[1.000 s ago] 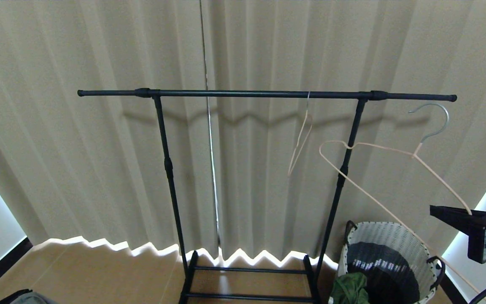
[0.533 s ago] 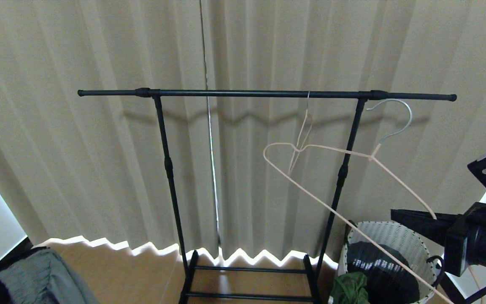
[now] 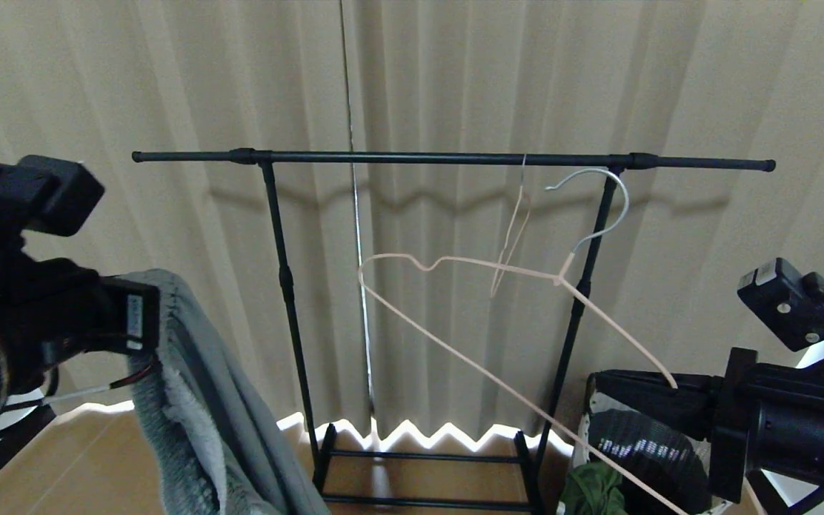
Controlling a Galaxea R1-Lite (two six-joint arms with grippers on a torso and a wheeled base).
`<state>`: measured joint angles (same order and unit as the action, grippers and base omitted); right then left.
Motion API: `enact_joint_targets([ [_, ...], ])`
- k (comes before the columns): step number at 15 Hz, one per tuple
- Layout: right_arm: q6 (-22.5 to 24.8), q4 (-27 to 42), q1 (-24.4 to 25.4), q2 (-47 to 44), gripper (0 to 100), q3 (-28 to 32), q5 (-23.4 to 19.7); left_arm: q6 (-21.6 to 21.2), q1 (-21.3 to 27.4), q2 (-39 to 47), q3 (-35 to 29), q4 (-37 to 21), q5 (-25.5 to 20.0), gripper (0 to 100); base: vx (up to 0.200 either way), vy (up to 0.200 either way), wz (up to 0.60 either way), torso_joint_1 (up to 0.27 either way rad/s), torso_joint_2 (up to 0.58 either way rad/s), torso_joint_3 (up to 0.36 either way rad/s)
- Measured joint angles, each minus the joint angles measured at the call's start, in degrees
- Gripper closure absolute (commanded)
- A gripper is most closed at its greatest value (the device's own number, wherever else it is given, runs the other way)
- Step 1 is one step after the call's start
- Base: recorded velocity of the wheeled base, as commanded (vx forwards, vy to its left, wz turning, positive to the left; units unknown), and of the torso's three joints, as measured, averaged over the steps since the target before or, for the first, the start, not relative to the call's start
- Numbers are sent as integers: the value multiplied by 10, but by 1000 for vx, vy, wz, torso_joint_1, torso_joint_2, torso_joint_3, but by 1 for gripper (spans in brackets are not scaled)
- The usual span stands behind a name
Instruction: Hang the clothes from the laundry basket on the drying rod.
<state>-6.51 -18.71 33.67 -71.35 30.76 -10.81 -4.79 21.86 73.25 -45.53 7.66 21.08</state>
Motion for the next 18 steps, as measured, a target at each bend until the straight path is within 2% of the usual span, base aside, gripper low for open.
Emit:
enact_joint_targets([
  [3, -1, -1, 3, -7, 100, 0, -36, 34, 34, 102, -98, -6, 63, 100, 0, 0, 0, 0, 0, 0],
  [6, -6, -5, 18, -21, 100, 4, -58, 40, 47, 173, -174, -52, 83, 100, 0, 0, 0, 0, 0, 0],
  [8, -33, -16, 43, -32, 100, 12, -59, 39, 49, 194, -195, -81, 84, 100, 0, 0, 0, 0, 0, 0],
  [11, -46, -19, 74, -48, 100, 27, -59, 38, 48, 205, -213, -81, 84, 100, 0, 0, 0, 0, 0, 0],
  [16, -46, -19, 82, -75, 100, 46, -58, 39, 49, 210, -220, -78, 85, 100, 0, 0, 0, 0, 0, 0],
  [18, -47, -18, 83, -80, 100, 45, -58, 39, 41, 211, -221, -77, 104, 100, 0, 0, 0, 0, 0, 0],
])
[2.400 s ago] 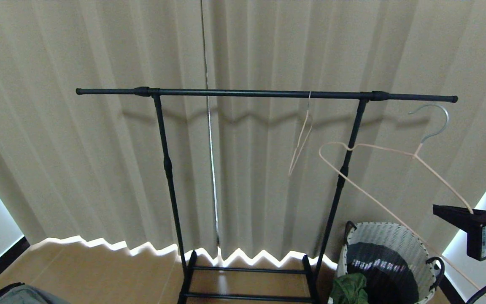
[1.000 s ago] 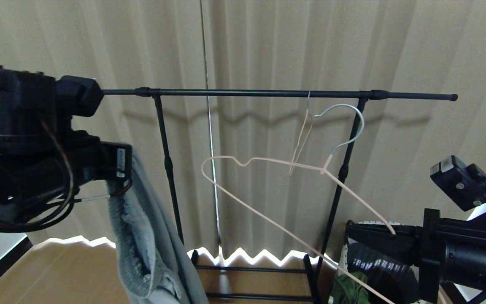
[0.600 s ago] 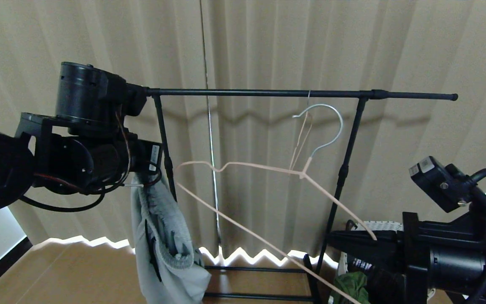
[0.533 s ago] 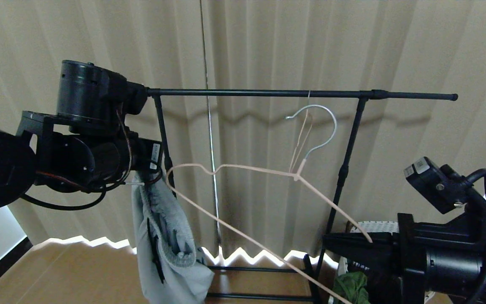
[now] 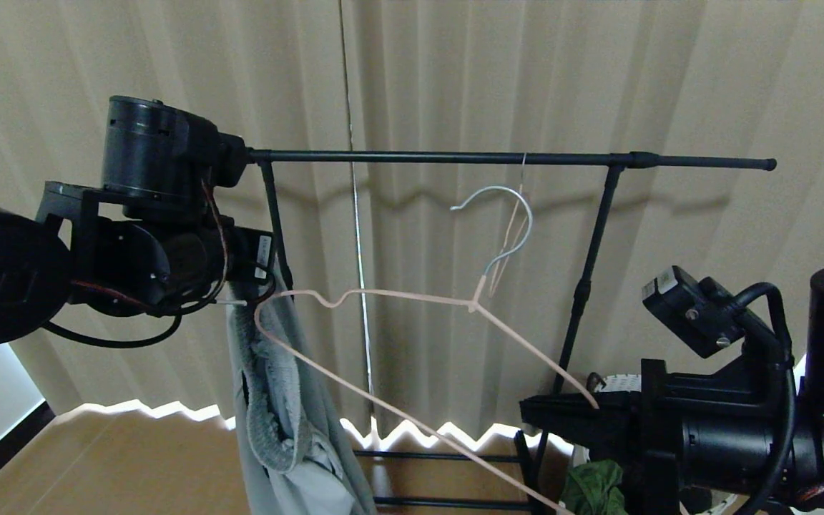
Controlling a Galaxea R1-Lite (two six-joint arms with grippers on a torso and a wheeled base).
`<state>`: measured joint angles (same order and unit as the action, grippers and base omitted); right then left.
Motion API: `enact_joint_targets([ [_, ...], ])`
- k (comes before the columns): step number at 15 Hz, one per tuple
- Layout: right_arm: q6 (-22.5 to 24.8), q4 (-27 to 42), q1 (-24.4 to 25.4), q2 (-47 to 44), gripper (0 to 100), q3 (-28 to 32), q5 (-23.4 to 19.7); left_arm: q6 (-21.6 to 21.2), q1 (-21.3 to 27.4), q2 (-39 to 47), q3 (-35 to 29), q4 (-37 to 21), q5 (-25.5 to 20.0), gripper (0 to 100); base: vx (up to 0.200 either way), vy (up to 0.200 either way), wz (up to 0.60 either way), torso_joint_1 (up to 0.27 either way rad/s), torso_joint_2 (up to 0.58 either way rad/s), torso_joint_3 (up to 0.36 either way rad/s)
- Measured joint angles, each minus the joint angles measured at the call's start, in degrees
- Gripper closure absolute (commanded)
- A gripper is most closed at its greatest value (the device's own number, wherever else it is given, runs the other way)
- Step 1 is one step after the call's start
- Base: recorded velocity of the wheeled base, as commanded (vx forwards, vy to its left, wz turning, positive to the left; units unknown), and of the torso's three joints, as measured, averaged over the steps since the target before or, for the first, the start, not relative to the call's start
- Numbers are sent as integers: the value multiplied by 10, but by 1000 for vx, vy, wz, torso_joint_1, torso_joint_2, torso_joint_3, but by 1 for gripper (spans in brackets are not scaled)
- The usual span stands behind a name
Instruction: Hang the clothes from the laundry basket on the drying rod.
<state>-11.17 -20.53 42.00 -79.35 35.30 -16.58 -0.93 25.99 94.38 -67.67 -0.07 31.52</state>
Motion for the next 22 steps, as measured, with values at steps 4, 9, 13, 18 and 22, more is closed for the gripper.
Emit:
enact_joint_targets([
  [4, 0, 0, 13, -1, 100, -1, 1, 1, -5, 2, 5, 0, 26, 100, 0, 0, 0, 0, 0, 0],
  [9, -7, -17, 13, -46, 100, 25, 28, 3, 8, -2, 9, -2, 26, 100, 0, 0, 0, 0, 0, 0],
  [13, -26, -55, 14, -91, 100, 47, 82, 10, 13, -3, 10, -3, 26, 100, 0, 0, 0, 0, 0, 0],
  [18, -59, -56, 40, -123, 100, 74, 112, 12, 15, -3, 7, -3, 27, 100, 0, 0, 0, 0, 0, 0],
  [22, -98, -46, 81, -139, 100, 74, 123, 31, 11, -3, 4, -3, 27, 100, 0, 0, 0, 0, 0, 0],
])
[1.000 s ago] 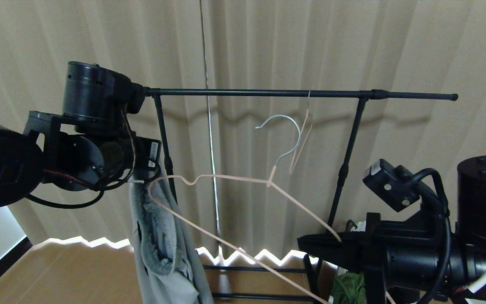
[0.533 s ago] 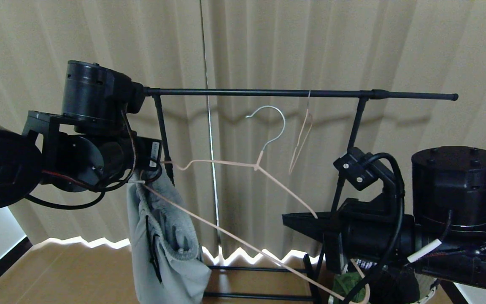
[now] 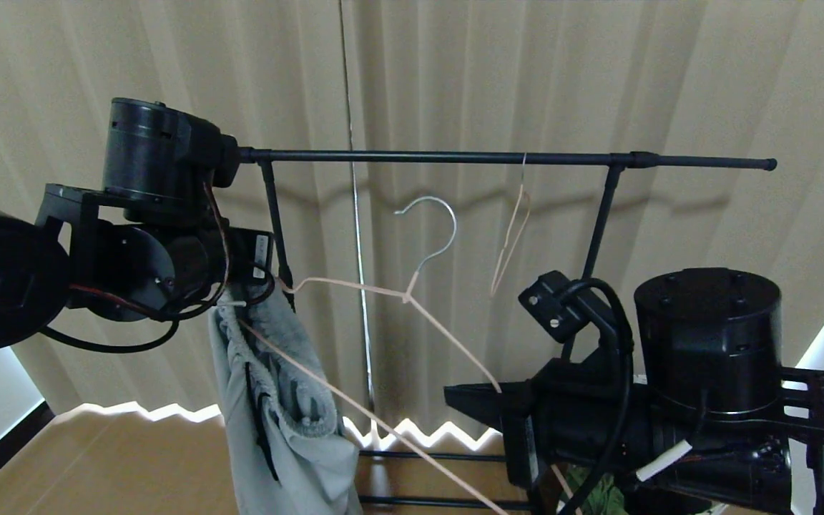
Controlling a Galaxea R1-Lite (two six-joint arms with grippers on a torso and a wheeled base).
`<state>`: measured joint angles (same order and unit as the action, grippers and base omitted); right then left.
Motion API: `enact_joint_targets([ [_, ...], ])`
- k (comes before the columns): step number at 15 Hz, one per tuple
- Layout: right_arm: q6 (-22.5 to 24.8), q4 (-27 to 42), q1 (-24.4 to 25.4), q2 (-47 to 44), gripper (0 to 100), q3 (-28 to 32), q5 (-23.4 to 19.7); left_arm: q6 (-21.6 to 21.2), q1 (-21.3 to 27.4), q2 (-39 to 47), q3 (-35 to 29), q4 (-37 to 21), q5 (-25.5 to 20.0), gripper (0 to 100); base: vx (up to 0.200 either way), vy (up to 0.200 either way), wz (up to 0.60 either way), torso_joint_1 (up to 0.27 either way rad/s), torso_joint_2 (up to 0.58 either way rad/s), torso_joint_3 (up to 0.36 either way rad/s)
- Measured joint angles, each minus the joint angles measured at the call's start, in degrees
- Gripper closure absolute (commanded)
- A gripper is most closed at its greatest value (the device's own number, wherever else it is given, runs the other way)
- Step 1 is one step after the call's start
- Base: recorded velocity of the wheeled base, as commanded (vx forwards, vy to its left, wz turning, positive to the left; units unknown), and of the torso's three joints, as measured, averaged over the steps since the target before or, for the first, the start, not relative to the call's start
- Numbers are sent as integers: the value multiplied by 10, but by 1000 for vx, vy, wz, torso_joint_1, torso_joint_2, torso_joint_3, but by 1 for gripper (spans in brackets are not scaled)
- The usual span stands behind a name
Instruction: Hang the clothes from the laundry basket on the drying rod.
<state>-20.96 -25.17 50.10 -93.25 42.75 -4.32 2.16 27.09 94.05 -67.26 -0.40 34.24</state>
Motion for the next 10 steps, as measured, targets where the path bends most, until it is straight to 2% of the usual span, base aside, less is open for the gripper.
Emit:
enact_joint_targets([
  [2, -9, 1, 11, -11, 100, 6, 8, 14, 4, 3, 3, -1, 0, 100, 0, 0, 0, 0, 0, 0],
  [5, -21, -2, 9, -45, 100, 32, 55, 15, 8, 5, 3, -14, 1, 100, 0, 0, 0, 0, 0, 0],
  [8, -27, -9, -10, -71, 100, 52, 61, 16, 9, -4, 3, -54, 1, 100, 0, 0, 0, 0, 0, 0],
  [10, -28, -9, -15, -81, 100, 59, 64, 16, 14, -12, 3, -60, 1, 100, 0, 0, 0, 0, 0, 0],
])
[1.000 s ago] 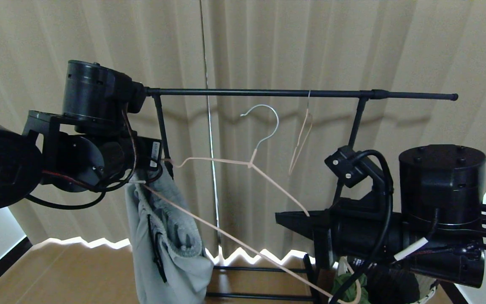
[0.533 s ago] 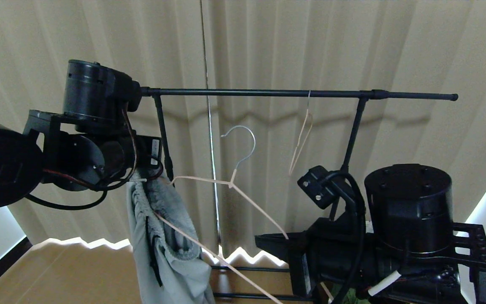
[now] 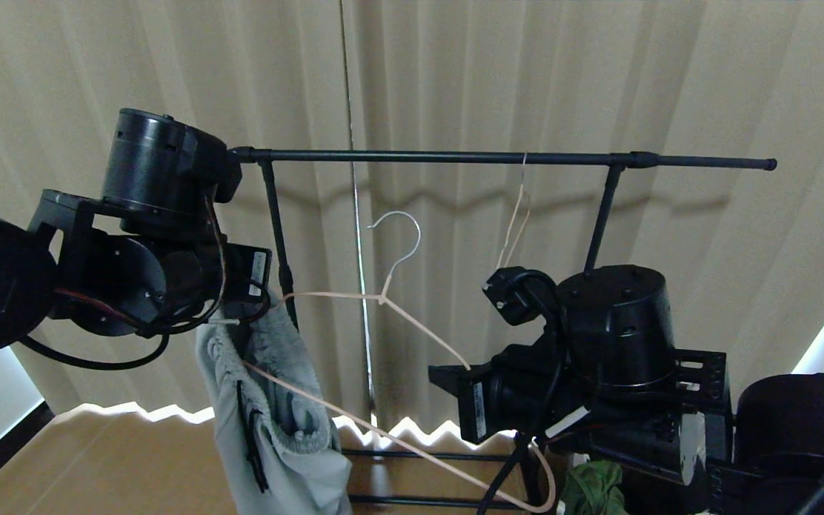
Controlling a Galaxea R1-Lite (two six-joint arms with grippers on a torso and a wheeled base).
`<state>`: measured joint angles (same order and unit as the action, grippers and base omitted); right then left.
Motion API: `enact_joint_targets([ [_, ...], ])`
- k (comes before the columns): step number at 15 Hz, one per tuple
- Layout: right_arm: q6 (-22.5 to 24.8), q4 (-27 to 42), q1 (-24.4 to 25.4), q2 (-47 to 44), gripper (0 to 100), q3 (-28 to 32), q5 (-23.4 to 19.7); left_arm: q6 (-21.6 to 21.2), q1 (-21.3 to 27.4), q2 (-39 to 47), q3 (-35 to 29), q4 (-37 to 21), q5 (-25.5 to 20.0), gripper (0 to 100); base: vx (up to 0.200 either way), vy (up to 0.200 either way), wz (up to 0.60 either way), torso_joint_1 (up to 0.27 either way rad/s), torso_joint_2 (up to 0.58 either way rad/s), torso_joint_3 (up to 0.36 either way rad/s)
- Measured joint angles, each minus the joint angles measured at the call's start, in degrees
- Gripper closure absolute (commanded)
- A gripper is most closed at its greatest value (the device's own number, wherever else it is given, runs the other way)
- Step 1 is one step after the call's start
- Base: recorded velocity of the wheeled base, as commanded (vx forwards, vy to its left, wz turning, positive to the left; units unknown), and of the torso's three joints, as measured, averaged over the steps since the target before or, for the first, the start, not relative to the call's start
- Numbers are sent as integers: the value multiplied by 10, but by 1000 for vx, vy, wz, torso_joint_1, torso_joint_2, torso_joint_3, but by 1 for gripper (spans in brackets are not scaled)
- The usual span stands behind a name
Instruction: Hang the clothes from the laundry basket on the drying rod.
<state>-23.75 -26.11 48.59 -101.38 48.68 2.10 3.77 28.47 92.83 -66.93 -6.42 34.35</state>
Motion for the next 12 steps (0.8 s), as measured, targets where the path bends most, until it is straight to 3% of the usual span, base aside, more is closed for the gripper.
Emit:
enact_joint_targets([
  [9, 0, -36, -7, -34, 100, 25, 6, 44, 97, -6, -9, 3, -1, 100, 0, 0, 0, 0, 0, 0],
  [12, 0, -37, -9, -35, 100, 22, 7, 43, 104, -5, -15, 5, -1, 100, 0, 0, 0, 0, 0, 0],
])
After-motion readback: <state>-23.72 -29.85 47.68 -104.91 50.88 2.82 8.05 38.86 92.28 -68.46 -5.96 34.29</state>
